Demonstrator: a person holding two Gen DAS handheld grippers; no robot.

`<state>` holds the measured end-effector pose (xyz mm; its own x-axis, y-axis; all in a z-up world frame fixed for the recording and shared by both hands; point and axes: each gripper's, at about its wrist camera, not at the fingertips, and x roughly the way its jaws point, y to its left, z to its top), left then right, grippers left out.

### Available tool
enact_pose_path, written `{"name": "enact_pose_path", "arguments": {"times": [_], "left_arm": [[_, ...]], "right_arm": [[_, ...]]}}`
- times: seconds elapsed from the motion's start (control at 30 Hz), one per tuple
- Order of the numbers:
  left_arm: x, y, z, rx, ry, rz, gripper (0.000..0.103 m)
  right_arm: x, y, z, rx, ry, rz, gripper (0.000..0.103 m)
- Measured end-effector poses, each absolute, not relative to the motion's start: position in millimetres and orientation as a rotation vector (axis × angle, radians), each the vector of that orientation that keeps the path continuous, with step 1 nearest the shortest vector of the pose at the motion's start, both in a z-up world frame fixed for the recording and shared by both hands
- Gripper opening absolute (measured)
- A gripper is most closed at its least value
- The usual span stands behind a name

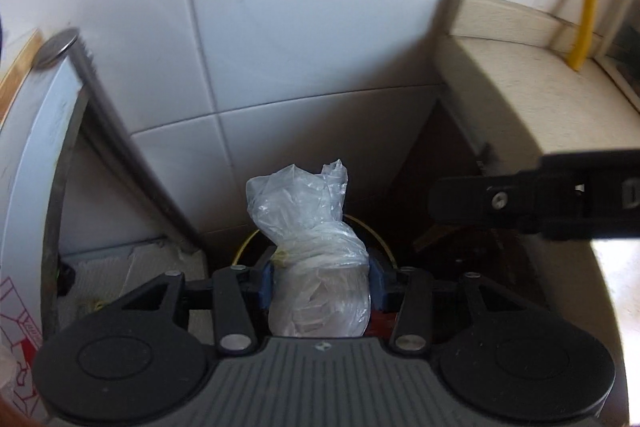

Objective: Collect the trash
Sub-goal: 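Carry the bag and carton with both tools down to the black bin, then open both tools over the bin to drop bag and carton, then move left tool back to the counter and close it on a white paper towel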

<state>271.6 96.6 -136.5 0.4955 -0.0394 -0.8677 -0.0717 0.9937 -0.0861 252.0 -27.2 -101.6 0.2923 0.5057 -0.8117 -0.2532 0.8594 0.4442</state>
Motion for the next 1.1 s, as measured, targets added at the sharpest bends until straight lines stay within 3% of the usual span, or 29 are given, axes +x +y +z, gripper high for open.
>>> {"name": "enact_pose_path", "arguments": {"times": [0.2, 0.33, 0.57, 0.8, 1.1], "left_arm": [[285, 94, -157, -0.092, 1.112, 0.071, 0.062], [291, 93, -155, -0.104, 1.132, 0.108, 0.062], [265, 59, -93, -0.127, 0.973, -0.045, 0.062], [260, -57, -24, -0.009, 0.797, -0.521, 0.062], [315, -198, 11, -0.061, 0.823, -0.873, 0.062]], "right_arm": [[255, -31, -98, 0.23, 1.15, 0.492, 0.084], [247, -56, -86, 0.268, 1.12, 0.471, 0.084], [209, -132, -35, 0.362, 0.94, 0.405, 0.085], [156, -263, 14, 0.405, 0.751, 0.05, 0.087], [140, -388, 10, 0.38, 0.702, -0.357, 0.092]]}}
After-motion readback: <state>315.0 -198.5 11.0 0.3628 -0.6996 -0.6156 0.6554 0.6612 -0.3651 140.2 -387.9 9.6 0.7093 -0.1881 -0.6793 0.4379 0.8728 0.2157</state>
